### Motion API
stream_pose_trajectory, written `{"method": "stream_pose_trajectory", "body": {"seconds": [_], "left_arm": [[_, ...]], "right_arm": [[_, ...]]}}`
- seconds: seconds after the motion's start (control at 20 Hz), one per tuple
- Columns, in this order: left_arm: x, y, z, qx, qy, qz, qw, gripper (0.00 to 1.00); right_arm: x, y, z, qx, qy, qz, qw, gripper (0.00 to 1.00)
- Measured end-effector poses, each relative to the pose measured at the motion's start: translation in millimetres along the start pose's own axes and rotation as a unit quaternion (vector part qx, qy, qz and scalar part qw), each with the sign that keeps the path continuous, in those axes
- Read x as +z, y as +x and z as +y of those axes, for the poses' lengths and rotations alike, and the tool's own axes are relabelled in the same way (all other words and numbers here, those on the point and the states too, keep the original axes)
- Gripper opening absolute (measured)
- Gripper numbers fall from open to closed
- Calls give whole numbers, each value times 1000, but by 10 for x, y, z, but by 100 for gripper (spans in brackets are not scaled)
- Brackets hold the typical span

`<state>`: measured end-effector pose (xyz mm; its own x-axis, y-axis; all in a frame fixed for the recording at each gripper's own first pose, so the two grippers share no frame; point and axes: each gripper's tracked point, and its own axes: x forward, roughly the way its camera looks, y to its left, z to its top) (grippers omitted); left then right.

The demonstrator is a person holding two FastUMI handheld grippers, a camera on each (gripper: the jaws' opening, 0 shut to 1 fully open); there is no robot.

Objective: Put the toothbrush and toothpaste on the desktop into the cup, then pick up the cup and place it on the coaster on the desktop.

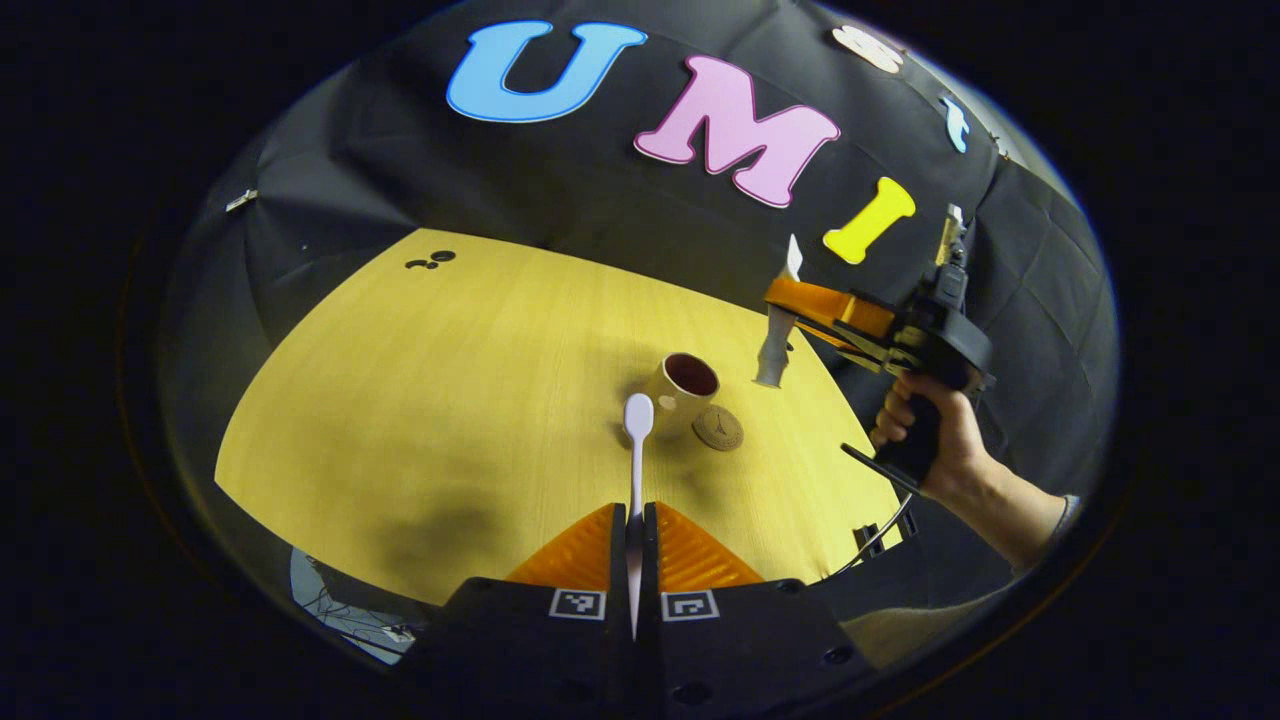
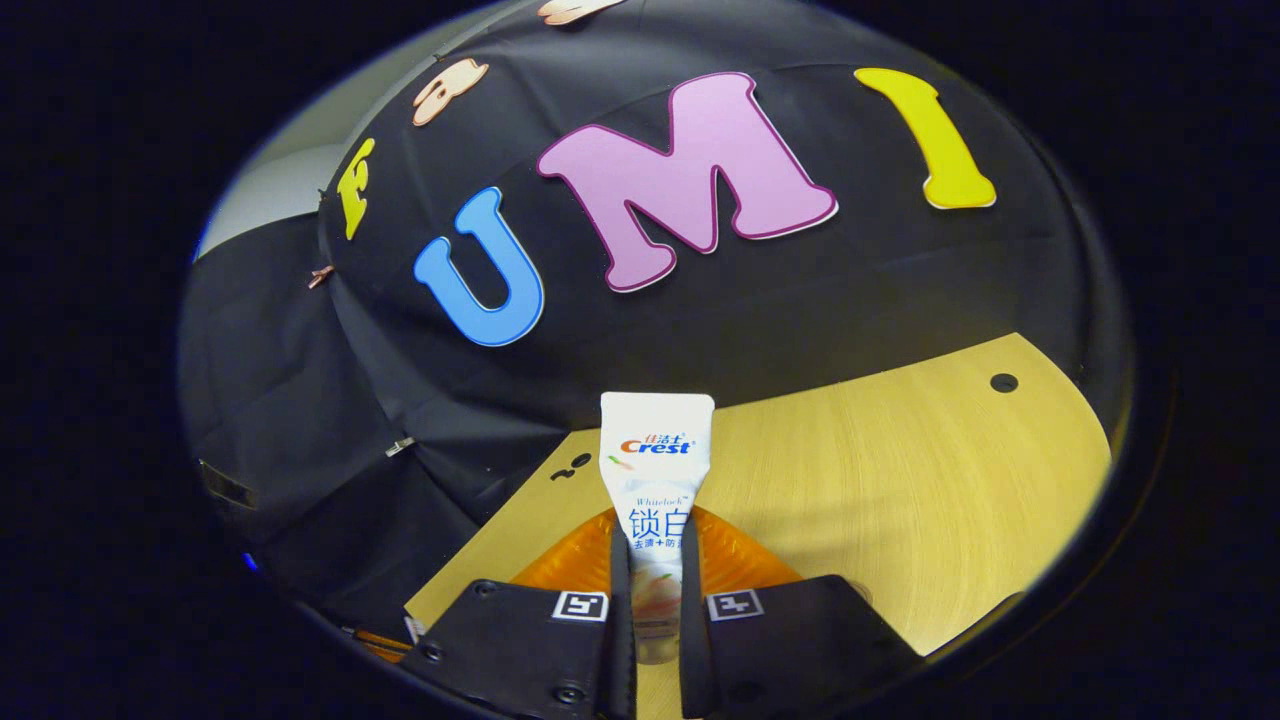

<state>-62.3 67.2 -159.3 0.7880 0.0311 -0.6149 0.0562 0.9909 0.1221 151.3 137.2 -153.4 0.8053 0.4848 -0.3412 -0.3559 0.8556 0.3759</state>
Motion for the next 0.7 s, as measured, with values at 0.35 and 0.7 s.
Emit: {"method": "stream_pose_trajectory", "body": {"seconds": [0.35, 0.7], "left_arm": [[-53, -239, 372, 52, -17, -21, 998, 6], [-286, -352, 581, 79, -52, -17, 995, 6]], "right_arm": [[-329, 626, -275, -21, -36, 31, 999, 21], [-712, 745, -373, -31, -63, 77, 995, 21]]}}
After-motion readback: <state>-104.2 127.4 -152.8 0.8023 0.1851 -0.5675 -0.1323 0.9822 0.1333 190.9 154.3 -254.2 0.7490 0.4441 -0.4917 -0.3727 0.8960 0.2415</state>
